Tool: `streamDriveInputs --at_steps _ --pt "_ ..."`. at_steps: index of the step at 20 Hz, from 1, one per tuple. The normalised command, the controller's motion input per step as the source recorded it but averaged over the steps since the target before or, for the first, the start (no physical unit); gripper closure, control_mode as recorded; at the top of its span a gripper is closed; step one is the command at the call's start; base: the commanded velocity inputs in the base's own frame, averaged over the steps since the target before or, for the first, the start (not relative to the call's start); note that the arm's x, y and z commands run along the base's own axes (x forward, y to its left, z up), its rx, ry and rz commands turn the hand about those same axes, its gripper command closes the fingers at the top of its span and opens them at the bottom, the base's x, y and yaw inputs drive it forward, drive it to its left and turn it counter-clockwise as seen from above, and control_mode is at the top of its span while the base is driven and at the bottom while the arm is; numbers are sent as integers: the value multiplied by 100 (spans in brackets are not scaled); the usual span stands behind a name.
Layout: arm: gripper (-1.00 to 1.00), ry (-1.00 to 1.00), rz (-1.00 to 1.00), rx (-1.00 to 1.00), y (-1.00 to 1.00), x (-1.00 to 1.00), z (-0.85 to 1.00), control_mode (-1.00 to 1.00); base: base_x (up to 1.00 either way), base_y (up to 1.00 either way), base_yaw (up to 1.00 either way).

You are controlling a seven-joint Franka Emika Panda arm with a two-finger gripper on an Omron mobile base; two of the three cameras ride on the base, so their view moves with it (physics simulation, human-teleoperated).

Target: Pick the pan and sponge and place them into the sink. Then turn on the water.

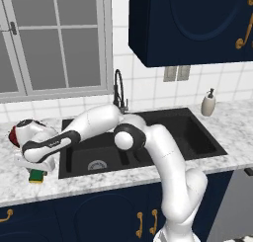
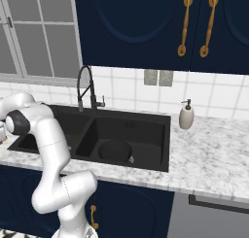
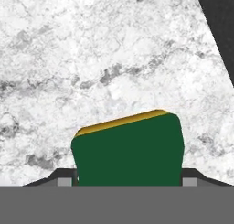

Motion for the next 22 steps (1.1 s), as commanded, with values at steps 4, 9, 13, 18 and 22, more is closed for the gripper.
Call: streamDriveInputs --at_steps 4,9,13,18,22 --pt "100 -1 0 0 0 0 -1 -100 0 0 0" --pt "100 1 5 1 -94 0 -1 -100 0 0 0" --pt "100 0 10 0 -100 -4 19 -100 0 0 0" --pt "100 1 8 0 -100 -3 22 -100 0 0 0" --pt "100 2 7 7 -100 -17 45 -100 0 0 0"
